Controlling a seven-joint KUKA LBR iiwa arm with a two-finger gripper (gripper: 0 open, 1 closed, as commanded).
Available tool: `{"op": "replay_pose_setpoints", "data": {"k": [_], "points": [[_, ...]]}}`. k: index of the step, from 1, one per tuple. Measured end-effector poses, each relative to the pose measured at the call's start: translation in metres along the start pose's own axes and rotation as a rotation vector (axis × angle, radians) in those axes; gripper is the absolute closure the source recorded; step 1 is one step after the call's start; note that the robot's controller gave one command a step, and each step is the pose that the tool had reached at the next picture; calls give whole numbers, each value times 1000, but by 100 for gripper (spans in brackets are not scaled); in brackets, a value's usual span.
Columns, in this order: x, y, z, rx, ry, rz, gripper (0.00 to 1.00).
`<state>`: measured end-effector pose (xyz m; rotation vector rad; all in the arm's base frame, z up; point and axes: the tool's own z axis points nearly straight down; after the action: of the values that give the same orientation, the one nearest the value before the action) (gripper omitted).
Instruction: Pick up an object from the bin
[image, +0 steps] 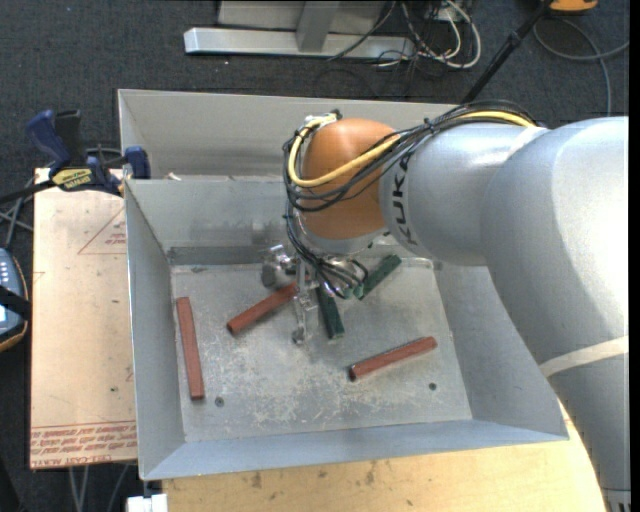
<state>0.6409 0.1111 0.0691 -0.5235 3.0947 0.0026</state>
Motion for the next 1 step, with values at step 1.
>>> {"op": "replay_pose_setpoints", "data": {"k": [1], "points": [[-2,-5,-2,0,-2,2,100]]}}
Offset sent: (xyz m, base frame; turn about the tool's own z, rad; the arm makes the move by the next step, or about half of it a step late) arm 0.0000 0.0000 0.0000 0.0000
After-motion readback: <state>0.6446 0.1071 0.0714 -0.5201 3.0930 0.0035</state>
